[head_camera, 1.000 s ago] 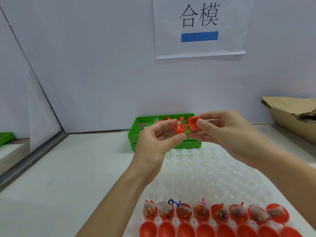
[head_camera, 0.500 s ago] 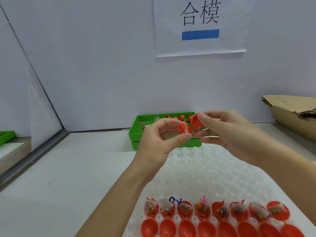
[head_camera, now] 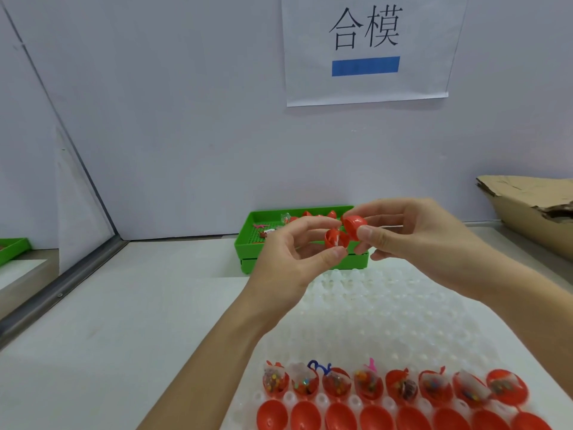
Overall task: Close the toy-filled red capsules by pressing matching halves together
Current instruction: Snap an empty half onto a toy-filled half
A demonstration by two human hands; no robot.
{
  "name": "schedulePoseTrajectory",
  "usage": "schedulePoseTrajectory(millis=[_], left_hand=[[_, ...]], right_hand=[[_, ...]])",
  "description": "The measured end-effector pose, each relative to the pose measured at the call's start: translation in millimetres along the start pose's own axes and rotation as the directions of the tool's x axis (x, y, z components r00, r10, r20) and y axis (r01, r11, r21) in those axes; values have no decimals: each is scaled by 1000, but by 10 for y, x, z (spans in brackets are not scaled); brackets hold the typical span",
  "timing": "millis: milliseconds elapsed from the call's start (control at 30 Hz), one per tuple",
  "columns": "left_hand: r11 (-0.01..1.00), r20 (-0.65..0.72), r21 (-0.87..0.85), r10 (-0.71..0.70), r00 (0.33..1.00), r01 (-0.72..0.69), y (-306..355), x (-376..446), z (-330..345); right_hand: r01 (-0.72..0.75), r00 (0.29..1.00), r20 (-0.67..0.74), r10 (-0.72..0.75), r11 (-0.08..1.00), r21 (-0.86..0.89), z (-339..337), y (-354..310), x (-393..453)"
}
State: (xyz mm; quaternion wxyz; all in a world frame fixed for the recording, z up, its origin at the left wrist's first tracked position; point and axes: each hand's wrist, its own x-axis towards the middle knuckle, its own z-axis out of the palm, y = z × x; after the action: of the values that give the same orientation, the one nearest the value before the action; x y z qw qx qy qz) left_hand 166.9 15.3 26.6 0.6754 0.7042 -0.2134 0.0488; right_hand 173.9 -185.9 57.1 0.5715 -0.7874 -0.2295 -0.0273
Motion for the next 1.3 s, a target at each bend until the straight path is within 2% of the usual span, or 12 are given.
schedulePoseTrajectory(millis=[200, 500, 800, 1100, 1300], left_hand=[[1000, -33, 19, 24, 999, -24, 7, 1, 23], [975, -101, 190, 132, 986, -111, 22, 6, 50], [927, -78, 317, 234, 969, -199, 15, -12, 91], [940, -65, 274, 231, 971, -205, 21, -13, 87], [877, -83, 407, 313, 946, -255, -21, 4, 93]], right_hand=[[21, 1000, -8, -21, 1000, -2, 5, 18, -1], [-5, 999, -38, 4, 1000, -20, 37, 42, 5], [-7, 999, -44, 7, 1000, 10, 54, 13, 3], [-3, 999, -50, 5, 999, 38, 44, 16, 0], [-14, 998, -59, 15, 1000, 22, 47, 9, 2]])
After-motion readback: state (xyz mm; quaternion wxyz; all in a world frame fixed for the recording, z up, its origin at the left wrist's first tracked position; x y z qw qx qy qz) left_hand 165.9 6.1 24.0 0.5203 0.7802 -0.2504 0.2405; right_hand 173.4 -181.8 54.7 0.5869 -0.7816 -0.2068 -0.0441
